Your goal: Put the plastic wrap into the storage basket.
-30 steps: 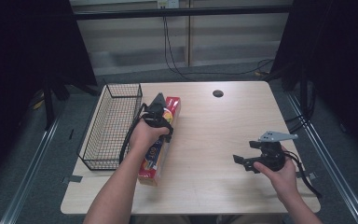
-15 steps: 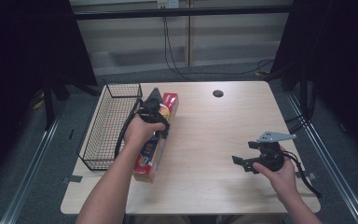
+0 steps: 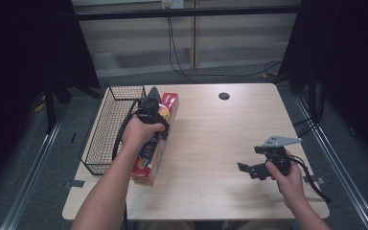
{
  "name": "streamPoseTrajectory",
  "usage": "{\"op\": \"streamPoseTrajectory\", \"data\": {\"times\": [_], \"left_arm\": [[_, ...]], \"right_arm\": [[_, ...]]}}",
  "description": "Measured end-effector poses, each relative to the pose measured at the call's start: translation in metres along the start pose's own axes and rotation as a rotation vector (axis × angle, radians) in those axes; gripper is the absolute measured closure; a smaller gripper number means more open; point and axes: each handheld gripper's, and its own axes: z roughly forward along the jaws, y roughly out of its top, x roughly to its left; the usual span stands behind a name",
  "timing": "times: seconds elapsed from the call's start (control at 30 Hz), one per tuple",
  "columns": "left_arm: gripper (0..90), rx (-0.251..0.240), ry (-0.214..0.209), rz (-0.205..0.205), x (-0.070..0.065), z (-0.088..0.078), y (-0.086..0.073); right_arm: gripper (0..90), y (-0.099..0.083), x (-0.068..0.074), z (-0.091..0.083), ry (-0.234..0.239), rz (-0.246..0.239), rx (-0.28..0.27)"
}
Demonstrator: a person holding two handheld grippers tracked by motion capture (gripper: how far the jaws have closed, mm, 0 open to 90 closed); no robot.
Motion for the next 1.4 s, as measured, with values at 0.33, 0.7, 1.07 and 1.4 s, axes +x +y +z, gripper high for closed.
{"op": "streamPoseTrajectory", "data": {"times": [0.33, 0.7, 1.07, 1.4], "left_arm": [[43.6, -0.009, 0.011, -0.023, 0.007, -0.009, 0.0], [43.5, -0.016, 0.01, -0.04, 0.014, -0.017, 0.001], [43.5, -0.014, 0.023, -0.075, 0.027, -0.024, 0.002], [43.5, -0.024, 0.026, -0.086, 0.034, -0.034, 0.0]], "right_arm": [[2.2, 0.0, -0.001, 0.0, -0.001, -0.006, -0.001], [2.2, 0.0, -0.001, -0.001, 0.003, -0.004, -0.006], [2.2, -0.001, -0.002, -0.001, 0.01, 0.002, -0.005], [2.2, 0.0, -0.002, -0.001, 0.012, 0.005, -0.001]]}}
